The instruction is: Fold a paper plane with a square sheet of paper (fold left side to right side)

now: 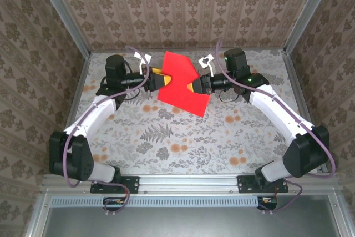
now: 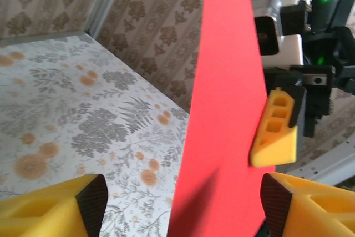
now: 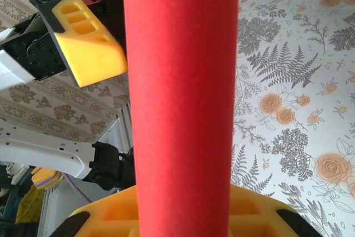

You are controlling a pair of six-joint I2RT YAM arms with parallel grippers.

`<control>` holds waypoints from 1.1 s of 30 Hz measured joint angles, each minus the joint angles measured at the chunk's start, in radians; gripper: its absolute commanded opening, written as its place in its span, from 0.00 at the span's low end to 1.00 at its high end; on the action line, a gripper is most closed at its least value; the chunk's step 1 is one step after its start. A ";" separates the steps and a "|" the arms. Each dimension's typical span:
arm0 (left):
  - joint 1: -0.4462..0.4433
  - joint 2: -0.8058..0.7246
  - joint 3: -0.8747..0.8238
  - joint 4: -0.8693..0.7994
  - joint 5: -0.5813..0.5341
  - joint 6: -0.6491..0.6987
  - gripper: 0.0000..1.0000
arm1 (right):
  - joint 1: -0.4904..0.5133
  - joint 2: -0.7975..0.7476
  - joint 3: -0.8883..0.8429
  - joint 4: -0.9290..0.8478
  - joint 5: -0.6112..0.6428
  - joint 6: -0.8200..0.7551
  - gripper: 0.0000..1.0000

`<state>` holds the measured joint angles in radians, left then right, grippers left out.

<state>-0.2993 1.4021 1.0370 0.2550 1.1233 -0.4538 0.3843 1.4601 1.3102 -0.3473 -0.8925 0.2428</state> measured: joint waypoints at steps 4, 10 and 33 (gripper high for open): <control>-0.008 0.005 0.000 -0.003 0.004 -0.006 0.08 | 0.000 0.000 0.001 -0.033 0.066 -0.007 0.38; -0.009 0.006 -0.008 -0.047 -0.050 0.002 0.00 | -0.012 0.000 0.002 -0.108 0.284 -0.020 0.58; -0.119 0.280 -0.219 -0.119 -0.440 -0.105 0.00 | 0.021 0.138 -0.255 0.001 0.605 0.275 0.16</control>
<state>-0.4187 1.6825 0.8177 0.1364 0.6830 -0.5587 0.4049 1.5978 1.0550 -0.3466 -0.2878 0.5179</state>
